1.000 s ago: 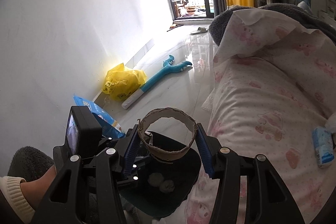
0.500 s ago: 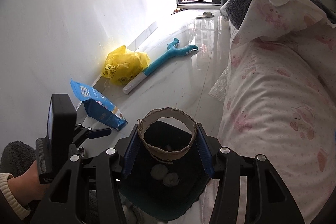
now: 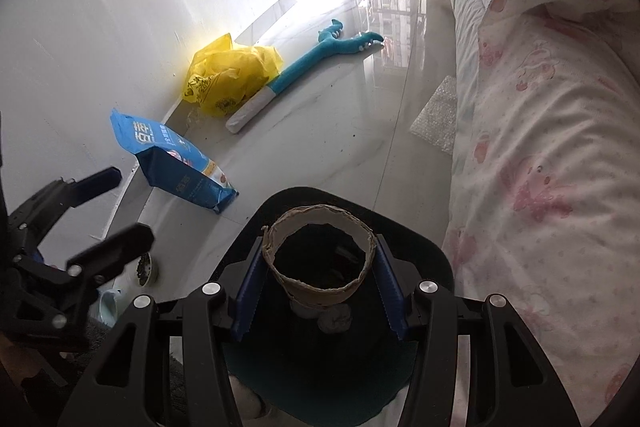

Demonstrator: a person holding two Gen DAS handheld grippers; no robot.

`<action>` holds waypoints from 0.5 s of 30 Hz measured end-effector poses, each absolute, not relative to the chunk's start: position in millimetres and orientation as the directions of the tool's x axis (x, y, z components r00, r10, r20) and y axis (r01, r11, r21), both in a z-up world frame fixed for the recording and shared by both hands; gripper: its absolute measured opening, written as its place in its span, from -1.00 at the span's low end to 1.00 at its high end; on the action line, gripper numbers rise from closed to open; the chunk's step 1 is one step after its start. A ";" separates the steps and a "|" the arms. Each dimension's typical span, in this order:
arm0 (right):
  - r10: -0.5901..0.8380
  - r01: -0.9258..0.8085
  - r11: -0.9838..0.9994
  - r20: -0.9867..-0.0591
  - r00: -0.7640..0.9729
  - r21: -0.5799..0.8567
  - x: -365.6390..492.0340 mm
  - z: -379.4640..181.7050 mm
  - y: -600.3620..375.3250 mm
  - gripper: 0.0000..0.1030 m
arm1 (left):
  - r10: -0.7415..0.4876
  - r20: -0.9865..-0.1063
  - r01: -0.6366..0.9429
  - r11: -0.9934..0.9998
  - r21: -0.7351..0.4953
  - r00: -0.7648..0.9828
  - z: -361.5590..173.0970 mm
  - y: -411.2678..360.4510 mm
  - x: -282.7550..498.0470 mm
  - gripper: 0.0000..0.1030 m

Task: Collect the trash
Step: 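Lower the tape core in the right gripper into the bin and open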

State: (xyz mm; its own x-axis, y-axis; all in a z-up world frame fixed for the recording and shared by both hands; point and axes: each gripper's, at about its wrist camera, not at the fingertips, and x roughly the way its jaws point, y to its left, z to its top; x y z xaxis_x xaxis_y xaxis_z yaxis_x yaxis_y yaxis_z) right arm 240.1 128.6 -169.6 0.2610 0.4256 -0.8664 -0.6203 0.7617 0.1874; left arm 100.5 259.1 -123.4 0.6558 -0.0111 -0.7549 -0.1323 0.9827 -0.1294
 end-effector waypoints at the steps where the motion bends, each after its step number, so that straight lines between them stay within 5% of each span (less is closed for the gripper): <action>1: 0.416 -0.621 0.762 -0.874 0.252 0.183 239.9 -175.2 132.2 0.03 | -0.011 -0.746 -0.131 0.983 -0.131 0.666 -120.2 261.4 99.8 0.81; 15: 0.300 -0.647 0.752 -0.940 0.165 0.127 234.0 -229.1 164.4 0.03 | 0.004 -0.649 -0.120 0.984 -0.134 0.761 -79.7 274.5 78.1 0.81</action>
State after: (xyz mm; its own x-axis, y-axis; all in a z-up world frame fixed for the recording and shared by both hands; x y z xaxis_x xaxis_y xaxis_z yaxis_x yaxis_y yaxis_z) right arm 234.0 164.4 -229.1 0.1647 0.3003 -0.9395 -0.6472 0.7517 0.1268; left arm 78.1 274.5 -79.7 0.7606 0.0044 -0.6492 -0.1205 0.9836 -0.1345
